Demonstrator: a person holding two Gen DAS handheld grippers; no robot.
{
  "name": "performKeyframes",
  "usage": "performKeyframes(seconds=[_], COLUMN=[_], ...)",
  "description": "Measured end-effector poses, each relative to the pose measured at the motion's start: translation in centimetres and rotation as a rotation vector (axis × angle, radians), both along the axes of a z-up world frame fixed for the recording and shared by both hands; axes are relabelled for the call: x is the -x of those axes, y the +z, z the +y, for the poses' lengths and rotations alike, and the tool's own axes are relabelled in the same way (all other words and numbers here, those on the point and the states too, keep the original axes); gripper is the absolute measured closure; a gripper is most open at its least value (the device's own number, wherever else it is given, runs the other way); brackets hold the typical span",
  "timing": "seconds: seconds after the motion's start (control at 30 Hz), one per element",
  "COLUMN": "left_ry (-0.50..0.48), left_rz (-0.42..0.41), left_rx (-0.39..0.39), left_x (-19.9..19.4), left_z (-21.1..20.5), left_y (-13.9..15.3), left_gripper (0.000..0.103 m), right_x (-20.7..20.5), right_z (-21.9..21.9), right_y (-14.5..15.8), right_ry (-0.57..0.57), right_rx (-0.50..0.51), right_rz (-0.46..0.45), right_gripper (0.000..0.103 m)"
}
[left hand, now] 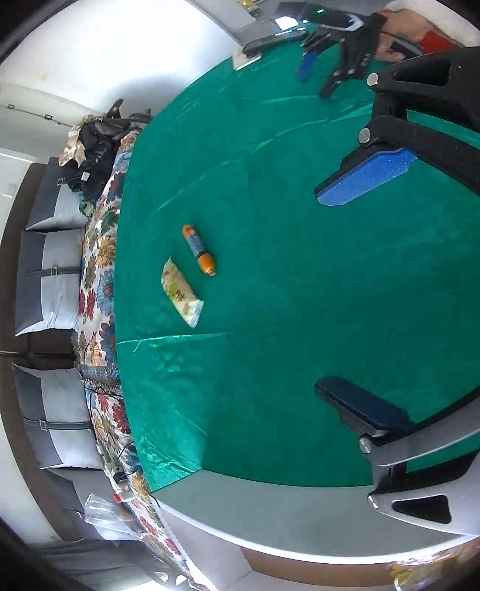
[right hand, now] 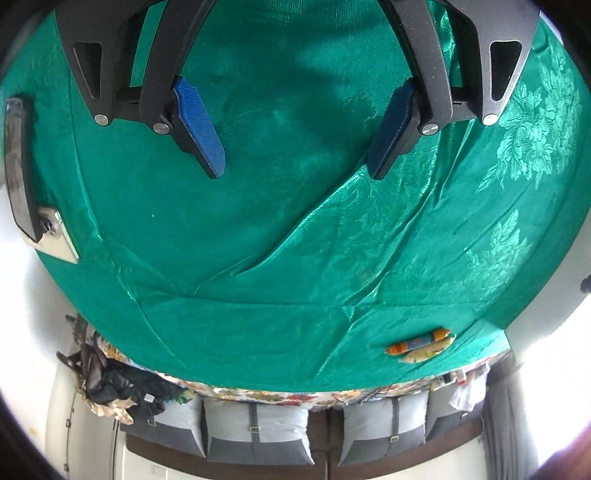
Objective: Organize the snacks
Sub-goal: 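Withdraw both grippers over the sheet and move the left toward the rice-cracker packet, then grasp the white rice-cracker packet with the left gripper and lift it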
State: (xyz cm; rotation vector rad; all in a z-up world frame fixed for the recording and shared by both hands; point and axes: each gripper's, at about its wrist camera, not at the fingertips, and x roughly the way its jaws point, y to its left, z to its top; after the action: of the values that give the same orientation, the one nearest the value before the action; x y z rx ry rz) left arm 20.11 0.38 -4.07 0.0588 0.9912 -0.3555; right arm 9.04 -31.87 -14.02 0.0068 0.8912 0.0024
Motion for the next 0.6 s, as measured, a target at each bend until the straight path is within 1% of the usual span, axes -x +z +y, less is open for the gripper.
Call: performKeyframes(seconds=[0.03, 0.13, 0.27, 0.4, 0.5, 0.53, 0.57, 0.6], left_ry=[0.011, 0.025, -0.033, -0.135, -0.195, -0.202, -0.206, -0.201], left_rz=[-0.001, -0.019, -0.030, -0.030, -0.026, -0.012, -0.004, 0.015], left_rx=[-0.006, -0.040, -0.105, -0.160, -0.245, -0.267, -0.240, -0.169], left_x=[-2.2, -8.2, -14.3, -18.1, -20.0, -20.4, -20.6, -20.8], left_z=[-0.1, -1.1, -3.7, -6.9, -8.9, -9.2, -9.2, -8.7], left_y=[-0.1, -0.5, -2.1, -4.4, -6.8, -7.6, -7.9, -7.9], left_gripper=[0.010, 0.010, 0.010, 0.014, 0.019, 0.026, 0.037, 0.048], right_x=[0.8, 0.6, 0.9, 0.9, 0.9, 0.9, 0.9, 0.9], right_z=[0.0, 0.0, 0.1, 0.1, 0.1, 0.1, 0.1, 0.1], right_y=[-0.1, -0.2, -0.4, -0.5, -0.5, -0.6, -0.6, -0.6], right_ry=[0.001, 0.005, 0.010, 0.014, 0.014, 0.014, 0.014, 0.014], right_rx=[0.000, 0.002, 0.004, 0.001, 0.001, 0.001, 0.001, 0.001], right_rz=[-0.001, 0.000, 0.002, 0.002, 0.002, 0.002, 0.002, 0.002], right_gripper=[0.020, 0.018, 0.017, 0.016, 0.015, 0.015, 0.015, 0.015])
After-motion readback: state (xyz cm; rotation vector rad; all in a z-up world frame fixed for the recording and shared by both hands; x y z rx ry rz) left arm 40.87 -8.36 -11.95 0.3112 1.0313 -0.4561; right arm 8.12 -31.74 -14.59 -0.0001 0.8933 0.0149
